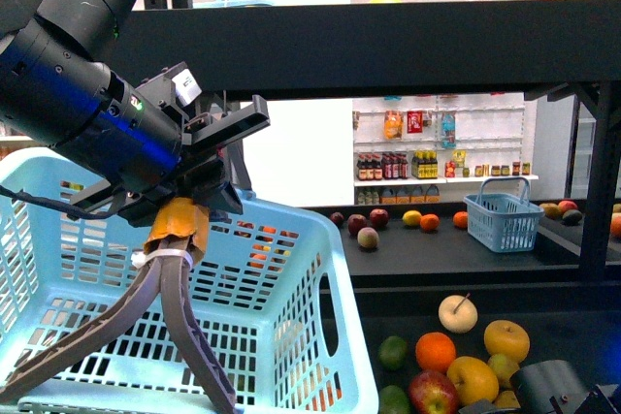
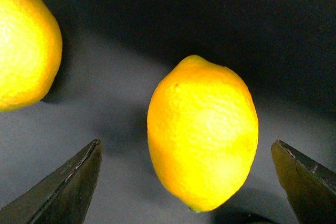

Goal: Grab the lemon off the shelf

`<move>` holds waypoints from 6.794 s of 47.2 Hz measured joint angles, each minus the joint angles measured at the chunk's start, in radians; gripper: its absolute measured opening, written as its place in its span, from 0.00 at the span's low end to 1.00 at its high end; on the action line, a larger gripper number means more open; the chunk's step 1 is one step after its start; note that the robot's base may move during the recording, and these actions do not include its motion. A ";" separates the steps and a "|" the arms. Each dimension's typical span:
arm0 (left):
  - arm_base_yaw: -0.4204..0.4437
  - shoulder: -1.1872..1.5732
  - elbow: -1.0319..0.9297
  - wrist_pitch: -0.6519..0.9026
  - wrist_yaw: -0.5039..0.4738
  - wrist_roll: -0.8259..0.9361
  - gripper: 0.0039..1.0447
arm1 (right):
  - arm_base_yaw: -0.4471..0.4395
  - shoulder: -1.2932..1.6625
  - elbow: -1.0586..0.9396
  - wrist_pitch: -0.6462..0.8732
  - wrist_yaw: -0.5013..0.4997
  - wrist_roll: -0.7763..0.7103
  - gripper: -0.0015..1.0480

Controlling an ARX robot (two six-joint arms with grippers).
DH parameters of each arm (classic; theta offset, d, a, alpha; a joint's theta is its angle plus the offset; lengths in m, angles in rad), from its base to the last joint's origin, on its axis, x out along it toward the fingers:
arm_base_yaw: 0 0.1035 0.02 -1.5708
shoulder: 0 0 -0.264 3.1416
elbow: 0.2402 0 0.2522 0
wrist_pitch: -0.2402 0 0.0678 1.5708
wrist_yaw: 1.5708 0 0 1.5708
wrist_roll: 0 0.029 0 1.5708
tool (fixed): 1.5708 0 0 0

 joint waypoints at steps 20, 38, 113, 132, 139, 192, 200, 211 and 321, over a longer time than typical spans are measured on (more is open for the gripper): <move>0.000 0.000 0.000 0.000 0.000 0.000 0.15 | -0.003 0.095 0.126 -0.052 0.003 -0.027 0.93; 0.000 0.000 0.000 0.000 0.000 0.000 0.15 | -0.003 0.149 0.169 -0.083 0.015 -0.030 0.93; 0.000 0.000 0.000 0.000 0.000 0.000 0.15 | 0.222 -0.655 0.171 -0.319 -0.256 0.207 0.67; 0.000 0.000 0.000 0.000 0.000 0.001 0.15 | 0.333 -0.646 0.144 -0.340 -0.219 0.203 0.75; 0.000 0.000 0.000 0.000 0.000 0.000 0.15 | 0.333 -0.642 0.144 -0.314 -0.226 0.211 0.93; -0.001 0.000 0.000 0.000 -0.005 0.002 0.15 | -0.120 -0.606 -0.265 0.138 -0.180 0.167 0.93; -0.001 0.000 0.000 0.000 0.000 0.002 0.15 | -0.063 -0.469 -0.268 0.122 -0.239 0.123 0.93; -0.001 0.000 0.000 0.000 -0.001 0.002 0.15 | 0.008 -0.351 -0.260 0.072 -0.282 0.073 0.93; -0.001 0.000 0.000 0.000 -0.001 0.003 0.15 | 0.193 0.314 0.418 -0.085 -0.082 -0.024 0.87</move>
